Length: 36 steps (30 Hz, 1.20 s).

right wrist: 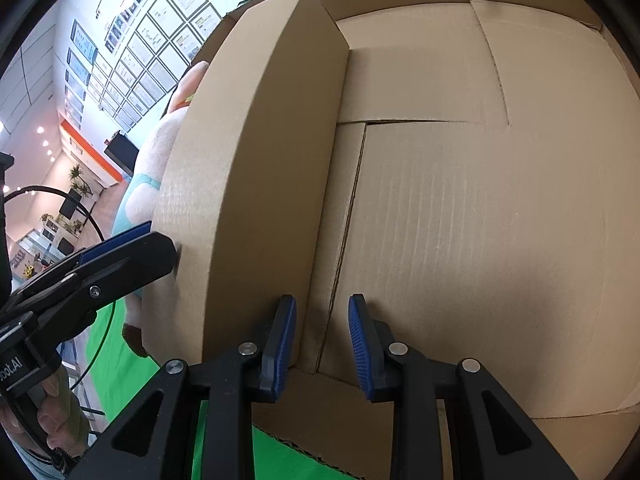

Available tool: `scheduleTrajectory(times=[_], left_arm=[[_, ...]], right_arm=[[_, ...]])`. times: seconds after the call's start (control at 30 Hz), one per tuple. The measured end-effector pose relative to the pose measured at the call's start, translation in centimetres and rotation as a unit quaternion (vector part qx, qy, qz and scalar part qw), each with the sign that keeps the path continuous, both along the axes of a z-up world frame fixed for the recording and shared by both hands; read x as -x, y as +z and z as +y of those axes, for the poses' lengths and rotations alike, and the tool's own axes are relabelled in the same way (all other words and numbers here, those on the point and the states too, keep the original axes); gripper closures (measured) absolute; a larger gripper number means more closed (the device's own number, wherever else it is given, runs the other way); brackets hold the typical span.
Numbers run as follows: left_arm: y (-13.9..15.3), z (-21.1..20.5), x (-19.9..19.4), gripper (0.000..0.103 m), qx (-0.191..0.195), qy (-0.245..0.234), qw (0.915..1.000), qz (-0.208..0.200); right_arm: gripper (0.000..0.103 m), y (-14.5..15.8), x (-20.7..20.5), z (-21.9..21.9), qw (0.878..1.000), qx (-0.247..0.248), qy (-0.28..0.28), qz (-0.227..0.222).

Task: Organize objects
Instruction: 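Open the left tool and withdraw it from the long box, then move the right tool down to the white hair dryer, fingers open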

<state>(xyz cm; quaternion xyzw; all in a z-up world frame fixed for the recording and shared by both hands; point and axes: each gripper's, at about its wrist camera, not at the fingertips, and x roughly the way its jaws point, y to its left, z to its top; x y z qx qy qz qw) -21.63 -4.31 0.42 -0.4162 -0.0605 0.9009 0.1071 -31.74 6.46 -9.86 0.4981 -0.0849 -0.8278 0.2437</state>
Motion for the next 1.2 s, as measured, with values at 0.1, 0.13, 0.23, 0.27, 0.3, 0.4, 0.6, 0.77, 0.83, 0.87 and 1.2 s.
scheduleTrajectory(times=[0.1,0.13,0.23,0.27,0.3,0.4,0.6,0.77,0.83,0.87,1.2], left_arm=[[0.8,-0.1,-1.1,0.062,0.013,0.005,0.9997,0.020],[1.2,-0.2,-1.6,0.056,0.019,0.008,0.9992,0.033],[3.1,0.1,-4.1,0.025,0.053,0.032,0.9926,0.104],[3.8,0.3,-5.4,0.020,0.059,0.040,0.9870,0.144],[4.2,0.5,-6.3,0.017,0.064,0.046,0.9820,0.172],[4.8,1.7,-8.3,0.016,0.097,0.057,0.9710,0.211],[4.8,2.7,-10.3,0.016,0.088,0.065,0.9685,0.224],[4.4,3.6,-9.6,0.016,0.086,0.054,0.9730,0.207],[3.9,4.1,-9.1,0.016,0.090,0.043,0.9753,0.197],[3.5,4.5,-8.6,0.016,0.095,0.037,0.9765,0.190],[-1.1,7.0,-3.7,0.018,0.179,0.034,0.9747,0.130]], right_arm=[[0.052,0.7,-0.7,-0.3,1.000,-0.015,-0.014,0.013],[0.045,1.1,-1.3,-0.3,0.999,-0.024,-0.021,0.025],[0.008,3.4,-4.1,-0.1,0.994,-0.053,-0.044,0.083],[0.001,4.1,-5.2,0.0,0.991,-0.067,-0.054,0.106],[0.001,4.8,-6.6,0.4,0.986,-0.082,-0.063,0.132],[0.000,6.0,-10.6,2.3,0.971,-0.123,-0.088,0.185],[0.000,7.6,-18.6,3.5,0.949,-0.149,-0.120,0.252],[0.000,8.9,-19.7,9.5,0.950,-0.134,-0.124,0.254],[0.000,8.9,-21.0,11.1,0.954,-0.125,-0.120,0.246],[0.000,8.6,-21.5,11.3,0.956,-0.122,-0.120,0.240],[0.000,5.5,-22.6,11.4,0.968,-0.106,-0.118,0.195]])
